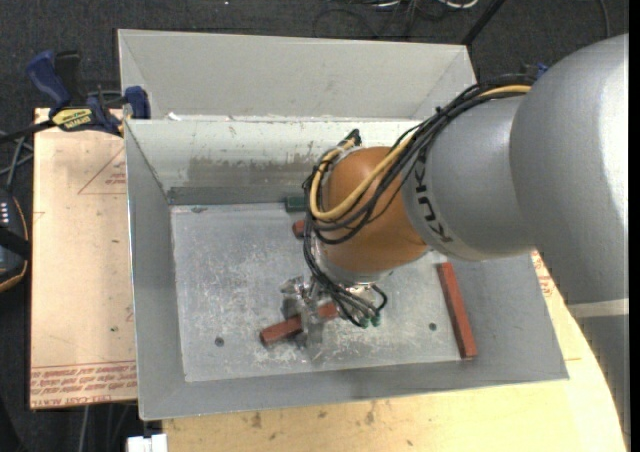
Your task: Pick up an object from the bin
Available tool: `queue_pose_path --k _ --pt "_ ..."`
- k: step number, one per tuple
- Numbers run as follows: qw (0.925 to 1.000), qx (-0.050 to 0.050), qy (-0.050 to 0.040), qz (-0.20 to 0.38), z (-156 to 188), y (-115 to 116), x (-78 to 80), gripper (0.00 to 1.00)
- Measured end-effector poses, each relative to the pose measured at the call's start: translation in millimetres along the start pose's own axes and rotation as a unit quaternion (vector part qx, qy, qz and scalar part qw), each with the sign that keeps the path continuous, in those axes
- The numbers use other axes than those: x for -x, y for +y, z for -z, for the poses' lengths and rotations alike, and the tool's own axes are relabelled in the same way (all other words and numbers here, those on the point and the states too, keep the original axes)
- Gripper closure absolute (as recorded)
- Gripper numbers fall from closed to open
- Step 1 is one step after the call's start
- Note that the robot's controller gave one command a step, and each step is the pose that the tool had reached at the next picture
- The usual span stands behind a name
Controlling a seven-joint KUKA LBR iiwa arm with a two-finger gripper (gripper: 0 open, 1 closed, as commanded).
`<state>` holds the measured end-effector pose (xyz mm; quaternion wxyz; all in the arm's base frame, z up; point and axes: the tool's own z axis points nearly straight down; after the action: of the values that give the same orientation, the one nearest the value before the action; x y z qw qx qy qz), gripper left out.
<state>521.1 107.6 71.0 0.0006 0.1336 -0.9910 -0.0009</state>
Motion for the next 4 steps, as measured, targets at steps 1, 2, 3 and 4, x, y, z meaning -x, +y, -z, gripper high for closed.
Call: queue_pose_path --k 1,2,3,4 --pt "1.0000 0.000 0.0000 0.000 0.0 0.0 0.0 1.00" --pt "0.9999 -0.001 -0.0009 0.017 -0.2 17.4 15.5 1.00" --pt "1.0000 -0.001 -0.0015 0.001 125.2 -19.1 -18.2 1.00" --pt "1.0000 0.000 -0.0014 0.001 125.2 -19.1 -18.2 1.00"
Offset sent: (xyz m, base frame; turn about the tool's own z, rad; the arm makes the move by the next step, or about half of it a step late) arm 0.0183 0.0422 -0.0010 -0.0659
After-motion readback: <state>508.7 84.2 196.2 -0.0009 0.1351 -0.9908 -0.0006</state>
